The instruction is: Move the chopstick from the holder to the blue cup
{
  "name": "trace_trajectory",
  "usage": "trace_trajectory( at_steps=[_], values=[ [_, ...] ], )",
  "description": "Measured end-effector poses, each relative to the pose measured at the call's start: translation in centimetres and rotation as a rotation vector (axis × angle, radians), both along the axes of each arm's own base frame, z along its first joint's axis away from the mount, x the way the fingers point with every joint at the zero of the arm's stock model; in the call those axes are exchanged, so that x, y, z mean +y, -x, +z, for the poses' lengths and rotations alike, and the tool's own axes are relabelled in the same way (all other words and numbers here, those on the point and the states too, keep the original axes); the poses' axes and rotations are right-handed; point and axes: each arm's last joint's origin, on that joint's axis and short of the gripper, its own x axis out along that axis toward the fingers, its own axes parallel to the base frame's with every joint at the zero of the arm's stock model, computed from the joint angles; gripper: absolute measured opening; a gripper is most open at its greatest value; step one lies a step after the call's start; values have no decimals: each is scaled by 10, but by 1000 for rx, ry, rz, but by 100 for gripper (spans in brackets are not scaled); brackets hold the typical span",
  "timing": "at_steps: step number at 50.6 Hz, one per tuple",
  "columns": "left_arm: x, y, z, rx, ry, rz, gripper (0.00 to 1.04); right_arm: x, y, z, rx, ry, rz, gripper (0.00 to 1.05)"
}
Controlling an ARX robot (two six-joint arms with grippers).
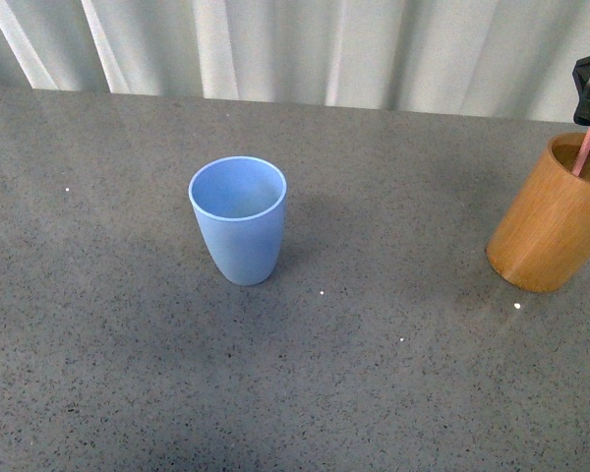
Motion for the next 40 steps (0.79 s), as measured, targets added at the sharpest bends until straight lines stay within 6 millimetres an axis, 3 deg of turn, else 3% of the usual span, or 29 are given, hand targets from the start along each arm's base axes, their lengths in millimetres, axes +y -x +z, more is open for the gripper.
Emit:
trace_trajectory(
  at_steps=[40],
  values=[
    [0,0,0,0,0,0,98,7,-24,-3,-2,9,48,95]
  ],
)
